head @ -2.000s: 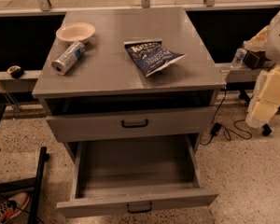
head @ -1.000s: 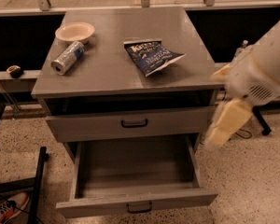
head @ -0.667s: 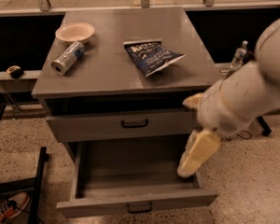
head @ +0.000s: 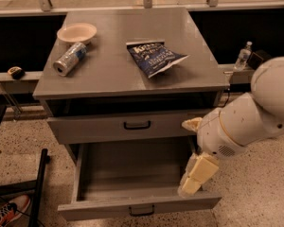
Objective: Close middle drawer
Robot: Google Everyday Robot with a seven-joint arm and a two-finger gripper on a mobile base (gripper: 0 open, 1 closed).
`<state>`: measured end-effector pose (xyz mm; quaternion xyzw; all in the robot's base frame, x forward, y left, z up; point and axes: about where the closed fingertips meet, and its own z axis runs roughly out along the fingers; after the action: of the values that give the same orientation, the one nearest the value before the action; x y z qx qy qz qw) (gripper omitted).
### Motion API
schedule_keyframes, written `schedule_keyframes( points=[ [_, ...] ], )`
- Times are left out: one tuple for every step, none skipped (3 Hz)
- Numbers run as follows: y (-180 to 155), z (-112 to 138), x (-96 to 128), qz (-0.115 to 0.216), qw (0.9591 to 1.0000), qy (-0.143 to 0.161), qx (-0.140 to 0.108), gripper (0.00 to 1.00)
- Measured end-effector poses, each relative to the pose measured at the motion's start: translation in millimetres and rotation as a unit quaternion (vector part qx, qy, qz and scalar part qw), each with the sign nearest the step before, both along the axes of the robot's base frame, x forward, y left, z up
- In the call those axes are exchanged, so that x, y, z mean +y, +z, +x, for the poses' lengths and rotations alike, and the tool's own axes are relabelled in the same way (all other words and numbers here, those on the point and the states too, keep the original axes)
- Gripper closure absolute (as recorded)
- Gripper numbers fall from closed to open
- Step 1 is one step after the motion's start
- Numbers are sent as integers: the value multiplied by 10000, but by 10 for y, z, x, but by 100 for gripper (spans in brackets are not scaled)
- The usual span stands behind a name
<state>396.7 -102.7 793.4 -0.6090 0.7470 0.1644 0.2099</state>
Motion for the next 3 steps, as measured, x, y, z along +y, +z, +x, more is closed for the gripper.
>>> schedule_keyframes(
  points=[
    [-832, -220, -145, 1079, 9935, -235, 260, 0],
    [-1172, -303, -234, 1597, 9865, 279, 213, 0],
    [-1228, -344, -206, 1632, 9847, 604, 84, 0]
  ],
)
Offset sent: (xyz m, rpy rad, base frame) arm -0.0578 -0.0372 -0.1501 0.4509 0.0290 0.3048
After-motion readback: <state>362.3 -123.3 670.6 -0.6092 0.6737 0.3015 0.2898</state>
